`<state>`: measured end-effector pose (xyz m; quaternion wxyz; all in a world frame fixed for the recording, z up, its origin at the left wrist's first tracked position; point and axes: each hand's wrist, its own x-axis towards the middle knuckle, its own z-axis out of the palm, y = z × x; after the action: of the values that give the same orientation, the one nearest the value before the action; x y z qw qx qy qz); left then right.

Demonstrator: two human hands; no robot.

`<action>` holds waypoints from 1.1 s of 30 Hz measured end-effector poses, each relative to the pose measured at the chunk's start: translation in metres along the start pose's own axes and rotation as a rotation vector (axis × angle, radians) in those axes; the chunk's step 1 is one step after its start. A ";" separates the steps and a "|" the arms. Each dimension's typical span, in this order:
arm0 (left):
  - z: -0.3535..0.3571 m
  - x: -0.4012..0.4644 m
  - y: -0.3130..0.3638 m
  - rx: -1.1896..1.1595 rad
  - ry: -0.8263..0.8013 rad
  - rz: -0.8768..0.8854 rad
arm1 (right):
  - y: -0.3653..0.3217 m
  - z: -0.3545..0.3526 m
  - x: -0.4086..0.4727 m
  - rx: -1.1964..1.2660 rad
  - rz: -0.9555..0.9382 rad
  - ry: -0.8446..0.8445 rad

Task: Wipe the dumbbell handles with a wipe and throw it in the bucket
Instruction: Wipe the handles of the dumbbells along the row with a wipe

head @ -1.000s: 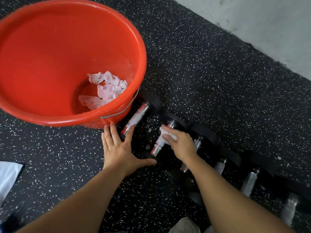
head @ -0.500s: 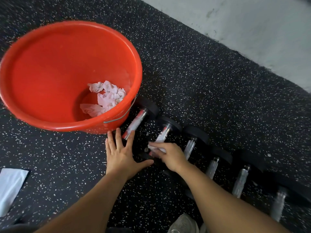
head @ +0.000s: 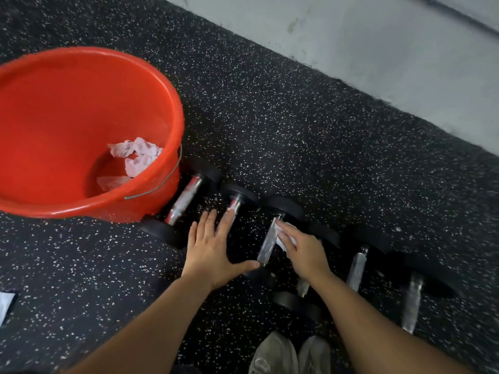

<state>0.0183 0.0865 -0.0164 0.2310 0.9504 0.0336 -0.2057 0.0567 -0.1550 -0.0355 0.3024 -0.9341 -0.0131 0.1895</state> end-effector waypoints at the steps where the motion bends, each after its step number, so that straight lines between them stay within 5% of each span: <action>1: 0.004 0.001 0.003 0.000 -0.006 -0.006 | 0.003 0.000 0.003 -0.017 -0.008 -0.006; 12: 0.041 0.004 0.011 0.124 0.011 -0.050 | 0.025 0.021 0.033 -0.256 -0.142 0.160; 23: 0.044 0.003 0.013 0.127 -0.004 -0.031 | 0.022 0.020 0.004 0.228 -0.045 -0.193; 27: 0.043 0.003 0.014 0.121 -0.017 -0.035 | 0.019 0.010 0.009 0.405 0.034 -0.141; 33: 0.041 0.003 0.015 0.115 -0.018 -0.029 | 0.038 0.020 0.018 -0.264 -0.081 0.227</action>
<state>0.0075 0.0541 -0.0444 0.1733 0.9596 0.0333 -0.2189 0.0628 -0.1723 -0.0782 0.1840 -0.9798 -0.0414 0.0671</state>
